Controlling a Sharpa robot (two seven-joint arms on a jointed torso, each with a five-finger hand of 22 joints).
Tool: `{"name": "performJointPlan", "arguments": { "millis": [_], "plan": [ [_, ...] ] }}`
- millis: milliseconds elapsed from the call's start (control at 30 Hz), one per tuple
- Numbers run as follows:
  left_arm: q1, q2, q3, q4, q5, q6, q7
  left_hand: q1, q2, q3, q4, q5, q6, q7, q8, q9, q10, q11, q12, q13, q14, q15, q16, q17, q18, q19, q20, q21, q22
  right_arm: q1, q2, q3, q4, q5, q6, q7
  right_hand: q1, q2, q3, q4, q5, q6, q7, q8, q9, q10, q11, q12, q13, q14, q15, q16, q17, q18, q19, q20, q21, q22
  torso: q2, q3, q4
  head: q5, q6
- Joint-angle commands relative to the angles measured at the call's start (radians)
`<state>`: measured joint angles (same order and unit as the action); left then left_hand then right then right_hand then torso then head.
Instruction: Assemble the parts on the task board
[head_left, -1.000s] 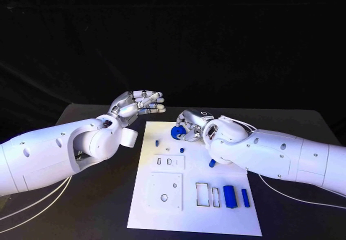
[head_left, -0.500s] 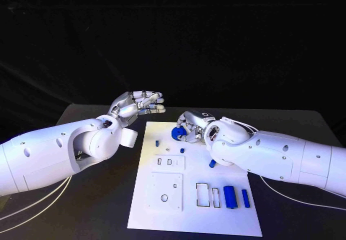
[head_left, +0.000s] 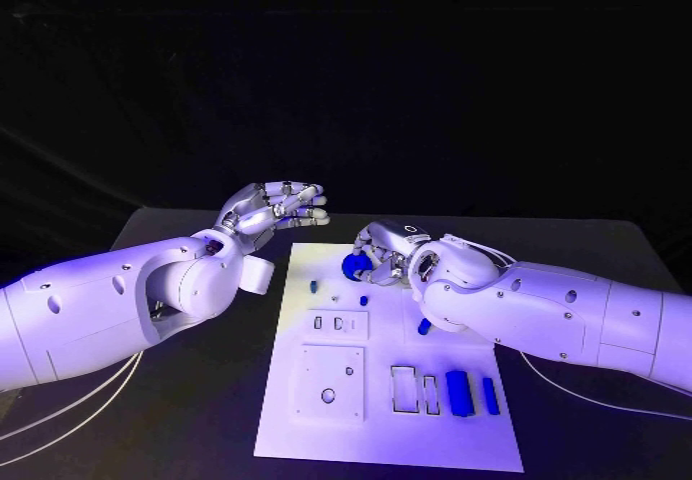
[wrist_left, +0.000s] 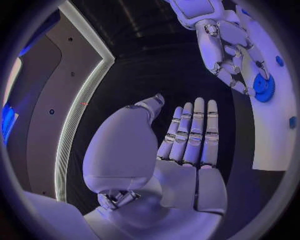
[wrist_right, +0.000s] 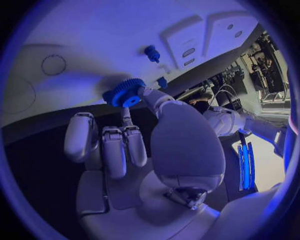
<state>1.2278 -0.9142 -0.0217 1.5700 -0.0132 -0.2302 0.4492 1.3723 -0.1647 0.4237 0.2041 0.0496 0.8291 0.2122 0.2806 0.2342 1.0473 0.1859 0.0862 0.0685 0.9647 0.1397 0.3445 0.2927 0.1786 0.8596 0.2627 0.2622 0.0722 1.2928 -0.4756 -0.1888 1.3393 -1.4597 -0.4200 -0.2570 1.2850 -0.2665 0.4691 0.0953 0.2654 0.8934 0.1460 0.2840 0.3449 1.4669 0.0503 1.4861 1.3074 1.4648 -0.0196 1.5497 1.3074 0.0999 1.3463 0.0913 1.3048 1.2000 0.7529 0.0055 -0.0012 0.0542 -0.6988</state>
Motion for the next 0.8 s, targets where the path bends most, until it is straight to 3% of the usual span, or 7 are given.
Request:
{"name": "performJointPlan", "arguments": {
  "millis": [33, 800],
  "plan": [
    [0.001, 0.002, 0.001, 0.0, -0.002, 0.018, 0.006, -0.006, 0.006, -0.006, 0.002, -0.001, -0.009, 0.035, -0.006, 0.0, -0.003, 0.001, -0.004, 0.001, -0.009, 0.0, -0.005, 0.002, 0.005, -0.005, 0.001, -0.004, -0.002, -0.003, -0.002, -0.002, 0.001, -0.006, 0.003, -0.005, -0.009, -0.001, -0.009, 0.001, 0.003, -0.009, 0.001, -0.006, -0.002, 0.055, 0.009, -0.007, 0.166, 0.089, 0.007, -0.006, 0.187, -0.01, -0.005, 0.003, -0.004, -0.001, -0.001, 0.0002, 0.001, 0.0, -0.002],
    [0.001, 0.003, 0.001, -0.007, -0.002, 0.016, 0.006, -0.004, 0.006, -0.008, 0.002, 0.0, -0.011, 0.036, -0.007, 0.0, -0.006, 0.002, -0.006, 0.001, -0.012, 0.001, -0.006, 0.003, 0.005, -0.007, 0.002, -0.005, -0.002, -0.008, -0.011, -0.002, 0.012, -0.004, -0.02, -0.017, -0.011, 0.003, -0.087, 0.018, 0.003, -0.018, 0.001, -0.02, 0.0, 0.052, 0.011, -0.012, 0.162, 0.088, 0.01, -0.007, 0.183, -0.009, -0.006, 0.006, -0.011, -0.003, -0.001, 0.0009, 0.0011, 0.002, 0.001]
  ]
}}
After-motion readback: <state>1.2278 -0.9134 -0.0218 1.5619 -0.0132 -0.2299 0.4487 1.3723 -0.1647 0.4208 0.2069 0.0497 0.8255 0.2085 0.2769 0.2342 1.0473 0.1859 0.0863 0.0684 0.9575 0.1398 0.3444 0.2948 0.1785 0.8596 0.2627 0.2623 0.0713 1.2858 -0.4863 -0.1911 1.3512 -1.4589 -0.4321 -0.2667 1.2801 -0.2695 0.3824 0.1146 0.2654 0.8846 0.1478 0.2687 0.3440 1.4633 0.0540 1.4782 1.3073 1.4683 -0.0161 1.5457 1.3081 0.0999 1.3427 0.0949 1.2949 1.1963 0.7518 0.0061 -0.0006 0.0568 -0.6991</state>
